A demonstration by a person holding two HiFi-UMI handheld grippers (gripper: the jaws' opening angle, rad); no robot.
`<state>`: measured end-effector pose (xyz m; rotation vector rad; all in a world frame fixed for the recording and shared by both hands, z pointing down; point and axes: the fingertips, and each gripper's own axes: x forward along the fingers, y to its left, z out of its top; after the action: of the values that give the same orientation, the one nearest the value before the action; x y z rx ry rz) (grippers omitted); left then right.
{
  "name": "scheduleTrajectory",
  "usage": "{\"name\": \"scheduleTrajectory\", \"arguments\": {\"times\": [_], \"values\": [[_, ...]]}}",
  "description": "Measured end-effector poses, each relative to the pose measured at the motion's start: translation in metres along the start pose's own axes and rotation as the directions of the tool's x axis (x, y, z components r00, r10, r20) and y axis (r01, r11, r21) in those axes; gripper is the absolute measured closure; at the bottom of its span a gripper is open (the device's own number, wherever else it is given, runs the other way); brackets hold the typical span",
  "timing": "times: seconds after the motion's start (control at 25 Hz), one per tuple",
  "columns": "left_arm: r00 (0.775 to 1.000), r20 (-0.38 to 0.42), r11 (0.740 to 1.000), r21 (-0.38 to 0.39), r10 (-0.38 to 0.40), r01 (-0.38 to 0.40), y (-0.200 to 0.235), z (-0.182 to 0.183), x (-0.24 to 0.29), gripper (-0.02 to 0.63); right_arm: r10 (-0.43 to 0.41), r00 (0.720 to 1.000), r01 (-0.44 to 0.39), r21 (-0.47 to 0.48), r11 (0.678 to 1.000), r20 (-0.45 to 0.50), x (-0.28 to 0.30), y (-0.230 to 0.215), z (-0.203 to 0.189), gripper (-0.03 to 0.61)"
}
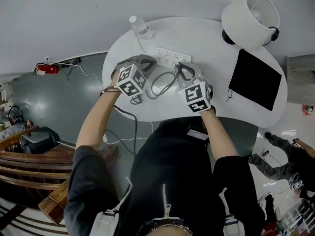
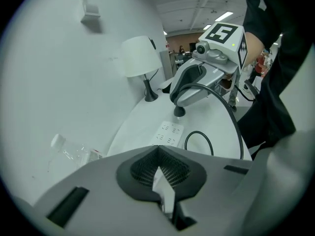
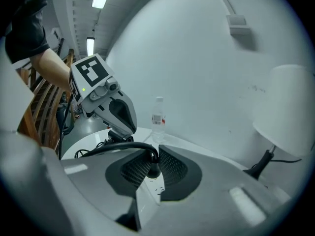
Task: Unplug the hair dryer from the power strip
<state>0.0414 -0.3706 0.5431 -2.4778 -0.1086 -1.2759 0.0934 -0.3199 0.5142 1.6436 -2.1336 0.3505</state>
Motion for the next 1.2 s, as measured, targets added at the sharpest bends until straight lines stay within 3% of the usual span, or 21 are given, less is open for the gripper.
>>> {"name": "scheduleTrajectory", "arguments": {"times": [0.24,0.56,0.92,1.2], "values": [[0.991,0.081,0.990,-0.105,0.102,-0.093,-0.014,0.013,-0.034,0.603,-0.050,0.998,0.048,0.039,0.998,0.046,-0.039,0.008,0.010,0.534],[0.958,0.176,0.944,-0.279,0.228,-0.174,-0.038,0.022,-0.086,0.603,-0.123,0.986,0.114,0.080,0.990,0.115,-0.091,0.018,0.031,0.534],[0.923,0.205,0.901,-0.362,0.326,-0.238,-0.078,0.041,-0.127,0.603,-0.087,0.984,0.078,0.064,0.995,0.156,-0.140,0.044,0.036,0.534],[0.897,0.184,0.859,-0.413,0.403,-0.301,-0.121,0.056,-0.153,0.603,-0.052,0.982,0.046,0.036,0.998,0.181,-0.181,0.059,0.027,0.534]]}}
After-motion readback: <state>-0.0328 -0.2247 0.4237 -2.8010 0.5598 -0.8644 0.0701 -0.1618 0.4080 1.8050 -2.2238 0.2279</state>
